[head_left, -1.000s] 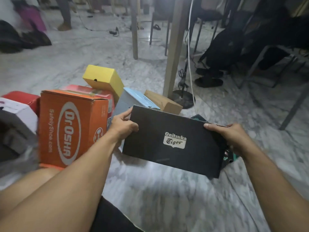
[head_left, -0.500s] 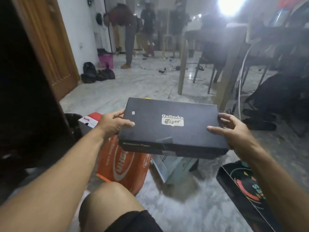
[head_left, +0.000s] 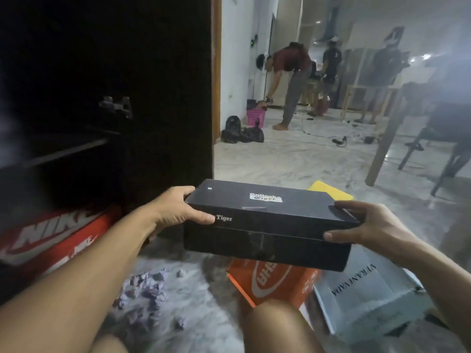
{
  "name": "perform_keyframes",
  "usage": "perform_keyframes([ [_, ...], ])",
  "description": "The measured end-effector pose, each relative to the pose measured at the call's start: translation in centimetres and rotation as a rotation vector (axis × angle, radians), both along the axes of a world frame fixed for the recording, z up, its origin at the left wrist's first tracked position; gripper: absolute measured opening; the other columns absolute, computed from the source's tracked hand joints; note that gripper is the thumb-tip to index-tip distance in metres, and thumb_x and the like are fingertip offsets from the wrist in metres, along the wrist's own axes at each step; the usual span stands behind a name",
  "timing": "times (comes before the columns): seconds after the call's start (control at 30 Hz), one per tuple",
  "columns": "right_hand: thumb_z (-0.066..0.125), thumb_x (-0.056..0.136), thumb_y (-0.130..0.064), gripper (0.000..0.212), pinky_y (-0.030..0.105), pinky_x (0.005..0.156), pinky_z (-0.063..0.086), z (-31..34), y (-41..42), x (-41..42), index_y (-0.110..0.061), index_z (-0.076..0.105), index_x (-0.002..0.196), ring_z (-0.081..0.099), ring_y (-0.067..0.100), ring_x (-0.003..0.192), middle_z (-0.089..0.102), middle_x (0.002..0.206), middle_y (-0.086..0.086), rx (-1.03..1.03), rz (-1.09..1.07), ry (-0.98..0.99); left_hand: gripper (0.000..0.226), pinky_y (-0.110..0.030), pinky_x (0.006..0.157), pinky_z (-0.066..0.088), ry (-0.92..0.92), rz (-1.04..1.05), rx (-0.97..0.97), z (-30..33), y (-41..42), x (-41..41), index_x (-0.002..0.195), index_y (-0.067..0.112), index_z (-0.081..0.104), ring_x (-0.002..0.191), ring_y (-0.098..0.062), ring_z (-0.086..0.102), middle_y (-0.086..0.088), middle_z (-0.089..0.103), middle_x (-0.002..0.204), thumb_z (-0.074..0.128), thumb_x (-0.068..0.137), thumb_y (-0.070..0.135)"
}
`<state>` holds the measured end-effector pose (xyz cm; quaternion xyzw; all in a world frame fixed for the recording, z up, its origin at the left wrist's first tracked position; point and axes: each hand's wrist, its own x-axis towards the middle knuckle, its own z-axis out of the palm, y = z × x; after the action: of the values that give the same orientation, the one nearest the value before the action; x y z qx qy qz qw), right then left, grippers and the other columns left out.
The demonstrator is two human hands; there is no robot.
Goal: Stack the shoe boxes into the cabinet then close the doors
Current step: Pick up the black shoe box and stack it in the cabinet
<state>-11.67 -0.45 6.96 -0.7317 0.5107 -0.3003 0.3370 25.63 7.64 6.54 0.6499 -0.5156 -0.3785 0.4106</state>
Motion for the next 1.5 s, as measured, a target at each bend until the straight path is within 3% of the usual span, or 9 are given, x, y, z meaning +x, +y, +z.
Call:
perform_keyframes([
  [0.1,0.093,0.034,-0.035,0.107,0.026,0.074,0.054,-1.1,-1.0,4.2,-0.017,0.058,0.133,0.061,0.015,0.101,0.063,0.121,0.004,-0.022,0.083,0.027,0.08,-0.044,0.092,0.055,0.046,0.108,0.055,-1.2,2.0,3.5,0.107,0.019,0.07,0.101,-0.024,0.069,-0.005,0.075,0.104,0.094,0.033,0.035],
  [0.2,0.096,0.043,-0.026,0.1,0.034,0.086,0.052,-2.5,-1.7,9.1,-0.02,0.056,0.135,0.057,0.017,0.105,0.059,0.114,-0.001,-0.04,0.17,0.086,0.069,-0.045,0.094,0.054,0.124,0.232,0.072,-2.6,3.9,6.5,0.108,0.015,0.067,0.1,-0.024,0.069,-0.007,0.074,0.104,0.095,0.045,0.014],
  [0.33,0.097,0.045,-0.029,0.095,0.044,0.086,0.058,-4.6,-2.8,15.5,-0.024,0.057,0.131,0.062,0.021,0.109,0.063,0.12,0.002,-0.078,0.238,0.148,0.101,-0.044,0.098,0.051,0.163,0.405,0.096,-4.9,6.1,10.7,0.123,0.012,0.056,0.107,-0.024,0.064,-0.007,0.068,0.115,0.094,0.03,0.015],
  [0.57,0.096,0.053,-0.027,0.089,0.03,0.079,0.048,-6.2,-4.2,26.8,-0.017,0.057,0.132,0.06,0.022,0.103,0.063,0.112,0.002,-0.184,0.392,0.281,0.101,-0.04,0.103,0.046,0.223,0.666,0.1,-8.1,9.1,17.1,0.141,0.011,0.039,0.12,-0.023,0.053,0.0,0.052,0.133,0.086,0.054,-0.011],
  [0.7,0.094,0.056,-0.022,0.085,0.029,0.08,0.049,-7.1,-5.0,32.4,-0.018,0.056,0.133,0.055,0.016,0.091,0.062,0.105,-0.003,-0.154,0.435,0.276,0.106,-0.037,0.075,0.053,0.262,0.789,0.107,-8.9,9.9,20.3,0.145,0.016,0.034,0.114,-0.022,0.054,-0.004,0.051,0.139,0.086,0.056,-0.01],
  [0.93,0.093,0.057,-0.018,0.073,0.025,0.07,0.045,-9.0,-6.7,41.4,-0.015,0.063,0.123,0.058,0.018,0.086,0.065,0.095,0.002,-0.088,0.478,0.219,0.109,-0.046,0.09,0.054,0.291,0.959,0.138,-10.2,10.8,25.6,0.144,0.015,0.034,0.113,-0.025,0.059,-0.007,0.057,0.132,0.088,0.053,-0.009],
  [1.17,0.086,0.063,-0.01,0.06,0.047,0.075,0.06,-11.2,-7.4,51.3,-0.018,0.065,0.119,0.067,0.033,0.088,0.066,0.099,0.011,-0.06,0.514,0.19,0.108,-0.049,0.097,0.05,0.228,1.126,0.106,-11.1,10.9,30.5,0.145,0.012,0.032,0.119,-0.028,0.056,-0.008,0.055,0.133,0.088,0.055,-0.008],
  [1.3,0.081,0.071,-0.005,0.054,0.034,0.078,0.056,-12.2,-7.9,56.0,-0.018,0.065,0.121,0.063,0.025,0.088,0.062,0.097,0.006,-0.122,0.54,0.191,0.11,-0.049,0.1,0.047,0.207,1.198,0.102,-12.6,10.7,33.1,0.146,0.014,0.03,0.122,-0.028,0.053,-0.007,0.051,0.139,0.089,0.055,-0.005],
  [1.5,0.074,0.078,-0.006,0.05,0.031,0.084,0.054,-14.3,-7.8,61.0,-0.018,0.064,0.126,0.063,0.029,0.099,0.066,0.106,0.014,-0.151,0.553,0.19,0.112,-0.045,0.103,0.046,0.175,1.255,0.09,-15.3,10.6,36.1,0.147,0.01,0.029,0.123,-0.026,0.053,-0.008,0.05,0.14,0.091,0.055,-0.001],
])
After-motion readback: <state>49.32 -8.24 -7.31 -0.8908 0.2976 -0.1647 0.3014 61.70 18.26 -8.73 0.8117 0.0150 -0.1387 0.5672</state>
